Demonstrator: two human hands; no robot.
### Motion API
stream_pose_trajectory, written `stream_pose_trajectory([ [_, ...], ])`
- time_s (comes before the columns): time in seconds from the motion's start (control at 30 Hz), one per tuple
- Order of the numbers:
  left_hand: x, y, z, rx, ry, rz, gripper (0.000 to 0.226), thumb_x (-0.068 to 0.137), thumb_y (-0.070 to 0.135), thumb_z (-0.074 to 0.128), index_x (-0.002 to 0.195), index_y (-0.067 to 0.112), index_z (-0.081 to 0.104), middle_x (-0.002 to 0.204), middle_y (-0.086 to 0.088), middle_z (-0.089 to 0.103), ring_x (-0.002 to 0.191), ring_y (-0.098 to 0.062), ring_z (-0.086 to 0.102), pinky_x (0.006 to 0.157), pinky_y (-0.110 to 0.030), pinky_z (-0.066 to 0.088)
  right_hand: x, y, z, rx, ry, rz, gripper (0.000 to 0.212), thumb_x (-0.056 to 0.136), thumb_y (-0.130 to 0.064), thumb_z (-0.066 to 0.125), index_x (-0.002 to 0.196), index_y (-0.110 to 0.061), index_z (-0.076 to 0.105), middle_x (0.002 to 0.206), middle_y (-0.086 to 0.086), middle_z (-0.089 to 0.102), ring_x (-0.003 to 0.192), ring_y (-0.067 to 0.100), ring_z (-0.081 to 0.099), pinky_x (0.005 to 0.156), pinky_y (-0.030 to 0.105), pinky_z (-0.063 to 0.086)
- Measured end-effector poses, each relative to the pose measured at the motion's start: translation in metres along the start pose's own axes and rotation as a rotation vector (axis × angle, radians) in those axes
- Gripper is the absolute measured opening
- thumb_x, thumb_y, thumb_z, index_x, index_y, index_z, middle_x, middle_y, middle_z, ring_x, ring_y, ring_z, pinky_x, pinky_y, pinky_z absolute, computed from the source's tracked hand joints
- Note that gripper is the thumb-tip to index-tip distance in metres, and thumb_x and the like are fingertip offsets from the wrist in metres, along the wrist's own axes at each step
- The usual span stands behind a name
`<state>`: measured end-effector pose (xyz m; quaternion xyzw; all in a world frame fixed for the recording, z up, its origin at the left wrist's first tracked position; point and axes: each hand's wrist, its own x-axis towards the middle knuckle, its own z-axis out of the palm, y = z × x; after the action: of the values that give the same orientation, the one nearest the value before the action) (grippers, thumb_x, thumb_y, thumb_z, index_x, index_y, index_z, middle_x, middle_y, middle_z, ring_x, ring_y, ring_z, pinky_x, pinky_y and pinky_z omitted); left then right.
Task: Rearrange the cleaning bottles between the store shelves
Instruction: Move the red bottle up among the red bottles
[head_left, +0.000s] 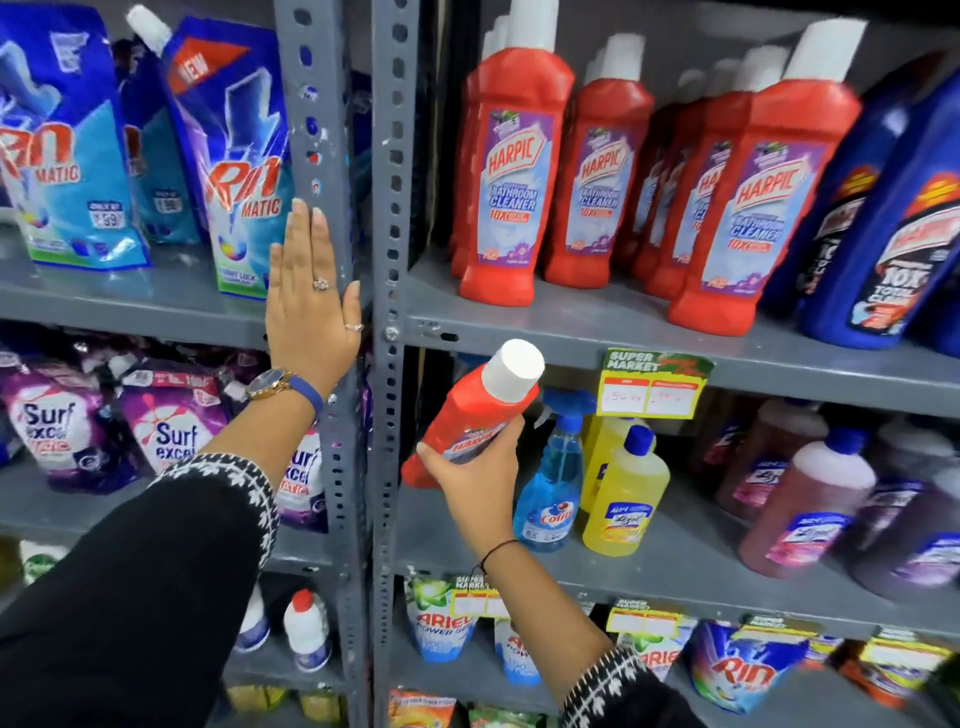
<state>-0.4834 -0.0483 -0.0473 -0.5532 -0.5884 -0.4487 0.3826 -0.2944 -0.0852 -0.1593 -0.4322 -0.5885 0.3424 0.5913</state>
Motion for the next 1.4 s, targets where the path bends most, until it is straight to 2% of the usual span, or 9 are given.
stream_pose_trajectory([
  [0.13,0.000,0.000,0.000,-0.003,-0.007,0.013,0.064,0.095,0.023,0.036,0.149,0.000,0.009,0.155,-0.021,0.011,0.143,-0.029,0.009,0.117,-0.034,0.000,0.007,-0.055,-0.015,0.145,0.109,-0.163,0.077,0.052,-0.032,0.085,0.110,-0.045,0.035,0.105,-0.020,0.056,0.094,-0.015,0.056,0.079,0.001,0.038],
  [0.3,-0.001,-0.001,0.000,0.009,-0.023,-0.009,0.064,0.094,0.024,0.033,0.148,-0.001,0.010,0.155,-0.021,0.011,0.143,-0.029,0.010,0.117,-0.035,0.002,0.035,-0.121,-0.028,0.416,0.252,-0.319,0.082,0.060,-0.023,0.081,0.126,-0.033,0.033,0.110,-0.032,0.054,0.100,-0.014,0.055,0.087,0.006,0.039],
  [0.53,0.000,0.001,-0.001,0.004,-0.017,0.006,0.063,0.096,0.026,0.031,0.148,-0.001,0.008,0.154,-0.023,0.013,0.143,-0.030,0.011,0.117,-0.036,0.002,0.099,-0.174,-0.041,0.552,0.654,-0.277,0.103,0.075,-0.009,0.077,0.149,-0.008,0.005,0.138,-0.004,0.030,0.125,0.001,0.036,0.104,0.009,0.029],
  [0.67,0.000,-0.001,0.002,-0.002,-0.002,0.013,0.063,0.096,0.026,0.032,0.149,0.000,0.009,0.154,-0.023,0.015,0.142,-0.030,0.012,0.117,-0.038,0.006,0.133,-0.180,-0.050,0.380,0.773,-0.307,0.108,0.070,-0.009,0.076,0.149,-0.006,0.002,0.147,0.014,0.027,0.128,0.004,0.023,0.086,-0.012,0.009],
  [0.73,0.001,-0.002,0.003,-0.002,0.000,0.015,0.064,0.096,0.026,0.032,0.149,0.002,0.007,0.154,-0.022,0.014,0.142,-0.030,0.012,0.117,-0.037,0.005,0.147,-0.181,-0.052,0.246,0.778,-0.314,0.107,0.069,-0.013,0.074,0.150,-0.009,0.003,0.150,0.016,0.028,0.132,0.015,0.024,0.097,-0.004,0.009],
  [0.8,0.001,-0.003,0.003,-0.002,-0.004,0.013,0.064,0.095,0.026,0.032,0.149,0.002,0.008,0.154,-0.022,0.015,0.142,-0.031,0.013,0.117,-0.037,0.005,0.157,-0.178,-0.051,0.085,0.755,-0.280,0.107,0.068,-0.022,0.074,0.150,-0.016,0.006,0.152,0.013,0.029,0.133,0.024,0.030,0.111,0.028,0.021],
  [0.9,0.002,-0.003,0.003,-0.018,-0.012,0.003,0.064,0.094,0.027,0.033,0.148,0.000,0.012,0.153,-0.023,0.017,0.141,-0.032,0.016,0.118,-0.034,0.002,0.168,-0.166,-0.045,-0.136,0.706,-0.230,0.104,0.067,-0.030,0.074,0.150,-0.023,0.012,0.151,0.008,0.031,0.130,0.031,0.036,0.106,0.054,0.027],
  [1.2,0.002,-0.002,0.003,-0.009,-0.014,-0.003,0.065,0.094,0.027,0.032,0.148,0.000,0.011,0.153,-0.023,0.017,0.140,-0.032,0.017,0.118,-0.032,0.002,0.187,-0.142,-0.041,-0.253,0.682,-0.230,0.097,0.070,-0.034,0.072,0.149,-0.021,0.016,0.149,0.011,0.033,0.129,0.035,0.038,0.104,0.053,0.028],
  [1.4,0.002,-0.003,0.005,-0.008,-0.009,0.003,0.065,0.094,0.027,0.033,0.149,0.001,0.009,0.153,-0.022,0.017,0.141,-0.031,0.016,0.118,-0.032,0.001,0.151,-0.136,-0.021,-0.329,0.728,-0.392,0.096,0.073,-0.035,0.068,0.149,-0.024,0.010,0.157,0.002,0.017,0.142,0.016,0.018,0.109,0.048,0.019],
])
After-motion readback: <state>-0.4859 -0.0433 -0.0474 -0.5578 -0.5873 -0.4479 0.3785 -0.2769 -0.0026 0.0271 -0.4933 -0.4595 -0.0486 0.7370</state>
